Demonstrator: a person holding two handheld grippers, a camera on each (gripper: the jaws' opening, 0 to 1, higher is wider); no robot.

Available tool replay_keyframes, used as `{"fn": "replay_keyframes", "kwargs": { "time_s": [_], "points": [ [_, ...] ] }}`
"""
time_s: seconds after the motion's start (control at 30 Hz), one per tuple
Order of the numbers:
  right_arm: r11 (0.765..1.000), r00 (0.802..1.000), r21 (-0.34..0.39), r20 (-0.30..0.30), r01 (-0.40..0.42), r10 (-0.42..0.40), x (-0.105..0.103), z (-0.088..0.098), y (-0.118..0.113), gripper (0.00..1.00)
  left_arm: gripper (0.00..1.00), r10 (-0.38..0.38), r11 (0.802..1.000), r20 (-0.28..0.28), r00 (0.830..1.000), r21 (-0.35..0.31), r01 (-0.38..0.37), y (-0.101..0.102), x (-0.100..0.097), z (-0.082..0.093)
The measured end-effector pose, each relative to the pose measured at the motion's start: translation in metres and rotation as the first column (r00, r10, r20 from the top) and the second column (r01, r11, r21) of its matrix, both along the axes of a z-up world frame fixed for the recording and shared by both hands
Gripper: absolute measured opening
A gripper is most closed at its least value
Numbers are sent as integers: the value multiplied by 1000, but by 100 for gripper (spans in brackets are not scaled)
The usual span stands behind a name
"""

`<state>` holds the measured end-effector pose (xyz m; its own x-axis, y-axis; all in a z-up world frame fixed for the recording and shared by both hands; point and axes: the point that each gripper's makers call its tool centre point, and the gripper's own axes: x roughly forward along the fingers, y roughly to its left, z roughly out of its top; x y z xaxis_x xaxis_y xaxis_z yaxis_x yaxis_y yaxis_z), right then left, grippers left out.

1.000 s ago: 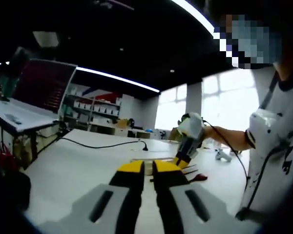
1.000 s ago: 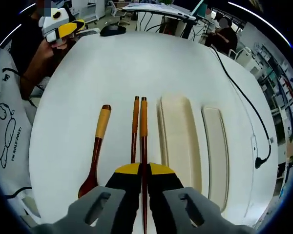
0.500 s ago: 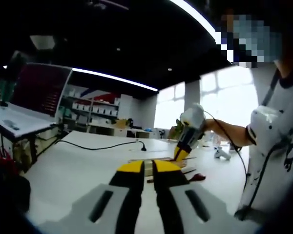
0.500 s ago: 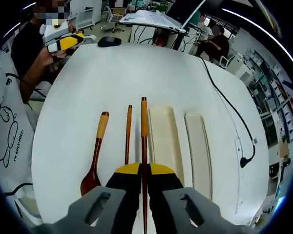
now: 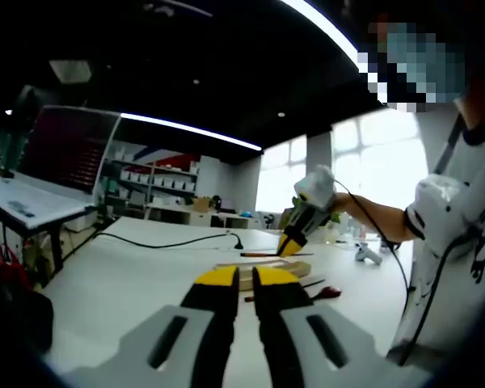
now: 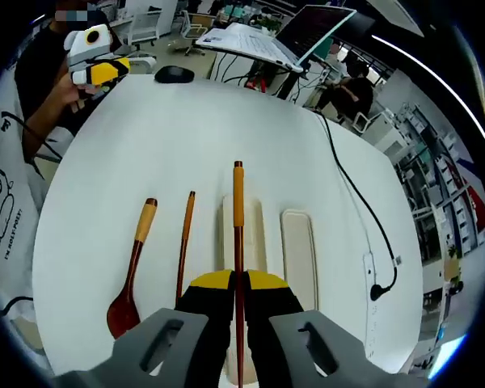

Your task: Arrange the utensils inside the cutlery case until each visible utensil rests in its matching compartment.

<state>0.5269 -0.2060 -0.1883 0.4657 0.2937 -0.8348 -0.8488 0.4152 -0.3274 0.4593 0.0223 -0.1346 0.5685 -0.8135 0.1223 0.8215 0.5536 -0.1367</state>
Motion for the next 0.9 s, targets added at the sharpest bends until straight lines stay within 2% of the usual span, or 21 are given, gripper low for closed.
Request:
{"fn": "replay_keyframes", "kwargs": {
  "time_s": [0.1, 0.13, 0.17, 0.9],
  "points": [
    [1000, 1000, -3, 25, -18, 18, 7, 0, 0, 2, 7, 1, 1000, -10, 1000, 6, -1, -1, 0, -5],
    [999, 997, 31, 76, -11, 9, 15, 5, 2, 2, 7, 2, 1000, -12, 1000, 8, -2, -1, 0, -6],
    [1000, 999, 23, 50, -8, 7, 12, 2, -1, 2, 7, 3, 1000, -15, 1000, 9, -3, 0, 1, -6],
    [1000, 1000, 7, -11, 22, -22, 25, -37, -19, 2, 7, 11, 1000, -31, 999, 18, -10, 2, 7, -13]
  ]
}}
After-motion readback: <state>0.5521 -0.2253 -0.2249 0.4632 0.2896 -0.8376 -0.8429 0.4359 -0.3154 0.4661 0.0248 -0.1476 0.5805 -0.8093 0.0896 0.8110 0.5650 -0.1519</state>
